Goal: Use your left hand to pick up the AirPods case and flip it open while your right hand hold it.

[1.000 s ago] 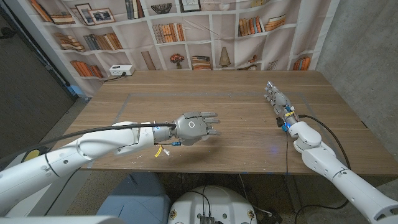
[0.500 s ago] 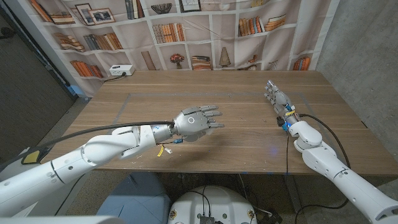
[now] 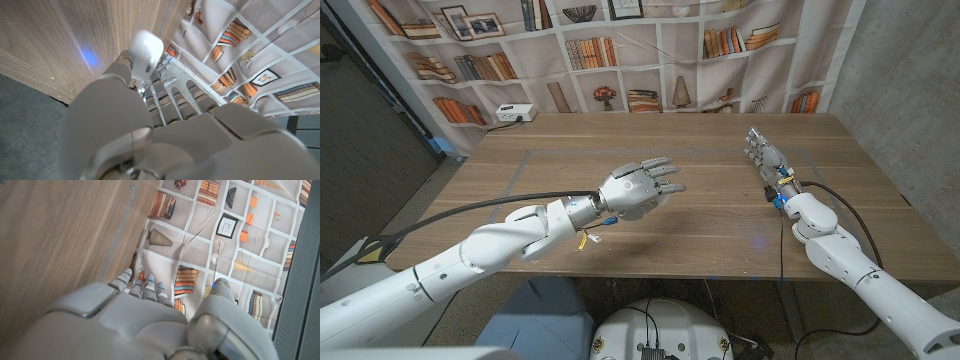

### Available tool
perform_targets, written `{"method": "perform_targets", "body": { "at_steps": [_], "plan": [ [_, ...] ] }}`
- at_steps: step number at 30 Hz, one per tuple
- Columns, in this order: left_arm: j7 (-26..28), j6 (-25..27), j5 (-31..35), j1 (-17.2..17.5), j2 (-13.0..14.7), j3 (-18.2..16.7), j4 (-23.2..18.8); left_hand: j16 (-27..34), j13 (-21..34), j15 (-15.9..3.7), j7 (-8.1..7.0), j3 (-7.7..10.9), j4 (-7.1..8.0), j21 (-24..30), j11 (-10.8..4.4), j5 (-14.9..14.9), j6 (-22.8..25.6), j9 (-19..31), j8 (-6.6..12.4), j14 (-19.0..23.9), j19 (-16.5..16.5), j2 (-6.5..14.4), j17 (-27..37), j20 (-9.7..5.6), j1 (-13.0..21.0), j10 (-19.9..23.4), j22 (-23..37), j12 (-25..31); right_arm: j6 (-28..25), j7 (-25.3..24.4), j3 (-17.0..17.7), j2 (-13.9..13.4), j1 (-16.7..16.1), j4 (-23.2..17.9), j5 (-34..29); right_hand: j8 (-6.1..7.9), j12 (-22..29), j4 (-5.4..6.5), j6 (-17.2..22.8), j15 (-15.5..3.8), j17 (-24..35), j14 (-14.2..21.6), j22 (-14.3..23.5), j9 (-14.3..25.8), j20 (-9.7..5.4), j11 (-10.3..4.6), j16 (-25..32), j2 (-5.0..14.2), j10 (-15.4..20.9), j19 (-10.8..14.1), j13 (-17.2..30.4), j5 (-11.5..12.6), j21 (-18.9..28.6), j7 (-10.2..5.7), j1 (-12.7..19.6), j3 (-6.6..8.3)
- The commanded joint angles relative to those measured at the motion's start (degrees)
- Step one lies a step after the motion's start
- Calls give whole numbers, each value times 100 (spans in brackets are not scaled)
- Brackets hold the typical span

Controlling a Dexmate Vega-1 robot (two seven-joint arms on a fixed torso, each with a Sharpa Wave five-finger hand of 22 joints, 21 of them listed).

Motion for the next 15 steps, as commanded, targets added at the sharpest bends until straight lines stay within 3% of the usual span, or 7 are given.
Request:
{"method": "perform_targets", "body": {
  "at_steps": [1,11,15],
  "plan": [
    [328,190,-28,-94,-132,38,48,17,293,-133,-5,-39,-3,35,-448,34,48,17,6,103,69,54,25,-4,17,513,21,47,37,58,1,42,55,76,37,34,-5,-31,-12,-28,12,-139,34,14,16,7,23,-18,3,-17,29,-19,42,-25,30,27],
    [597,262,-36,-161,-177,31,61,20,304,-136,-17,-72,0,33,-448,33,71,17,0,126,81,58,26,-17,27,545,22,51,88,145,-16,69,95,121,60,35,-1,-31,-10,-29,12,-133,34,14,42,-1,25,-17,14,-20,30,-18,40,-28,29,29],
    [717,306,-132,-138,-214,8,77,22,308,-142,-12,-84,0,35,-448,33,76,18,-4,137,93,59,25,-23,32,555,23,52,124,207,-19,58,110,104,65,37,58,-35,-3,-156,9,-72,34,14,52,-103,45,-22,173,-1,33,-17,47,-51,31,34]
  ]
}}
